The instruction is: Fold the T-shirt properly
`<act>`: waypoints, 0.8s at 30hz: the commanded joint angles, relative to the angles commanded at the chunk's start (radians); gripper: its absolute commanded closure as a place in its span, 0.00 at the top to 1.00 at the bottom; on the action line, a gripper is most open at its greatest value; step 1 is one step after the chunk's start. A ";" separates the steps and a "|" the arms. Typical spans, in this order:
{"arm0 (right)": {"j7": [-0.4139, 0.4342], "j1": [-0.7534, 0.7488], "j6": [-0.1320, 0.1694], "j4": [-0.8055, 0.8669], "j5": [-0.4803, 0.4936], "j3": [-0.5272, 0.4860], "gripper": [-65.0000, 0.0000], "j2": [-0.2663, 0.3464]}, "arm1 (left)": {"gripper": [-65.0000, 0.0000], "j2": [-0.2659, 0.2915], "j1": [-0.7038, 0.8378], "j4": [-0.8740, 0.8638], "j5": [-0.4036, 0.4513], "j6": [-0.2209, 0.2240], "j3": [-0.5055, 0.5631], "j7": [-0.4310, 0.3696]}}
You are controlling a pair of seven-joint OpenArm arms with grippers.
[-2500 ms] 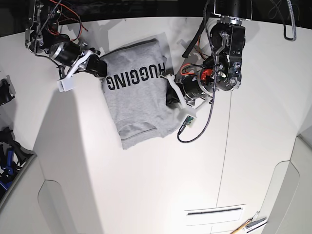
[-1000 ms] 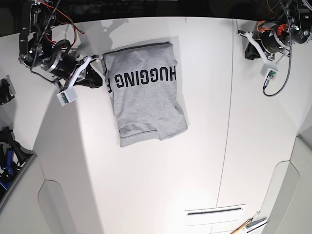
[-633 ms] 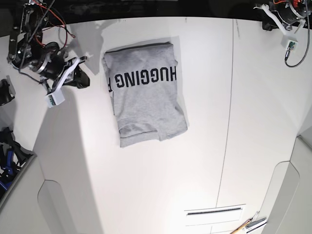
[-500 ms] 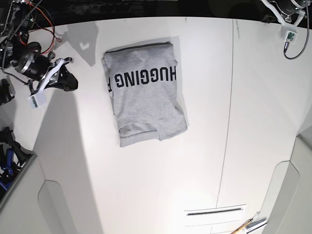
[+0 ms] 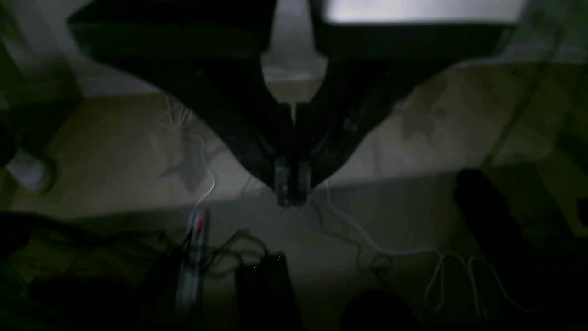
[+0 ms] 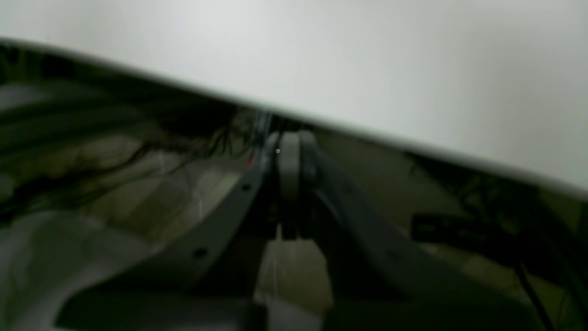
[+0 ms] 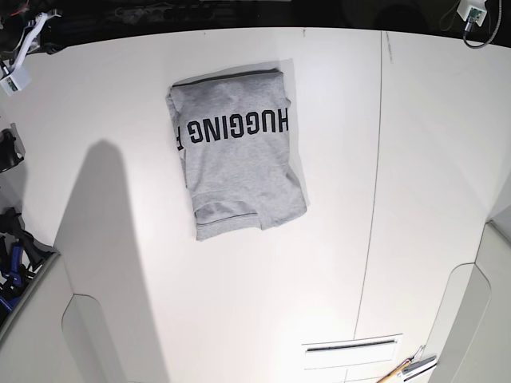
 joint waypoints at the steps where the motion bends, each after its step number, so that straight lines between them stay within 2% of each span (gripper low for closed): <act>1: -0.008 -0.024 0.000 0.000 0.000 0.000 0.00 0.005 | 0.00 0.001 0.004 -0.006 0.000 0.005 0.000 0.005; 9: -0.012 -0.139 0.000 -0.001 0.022 -0.002 0.00 0.013 | 0.00 0.001 0.029 -0.007 -0.003 0.012 0.007 0.008; 14: -0.027 -0.170 0.008 -0.042 0.020 -0.053 0.00 0.013 | 0.00 0.001 0.047 -0.061 0.010 0.013 0.110 0.003; 17: -0.036 -0.169 0.008 -0.108 -0.011 -0.165 0.00 0.014 | 0.00 0.000 0.063 -0.181 0.080 0.012 0.232 -0.093; 20: 0.026 -0.166 0.008 -0.187 -0.029 -0.312 0.00 0.013 | 0.00 0.000 0.031 -0.307 0.125 0.012 0.351 -0.216; 24: 0.135 -0.163 0.008 -0.269 -0.158 -0.509 0.00 0.013 | 0.00 0.000 -0.074 -0.460 0.185 0.013 0.488 -0.236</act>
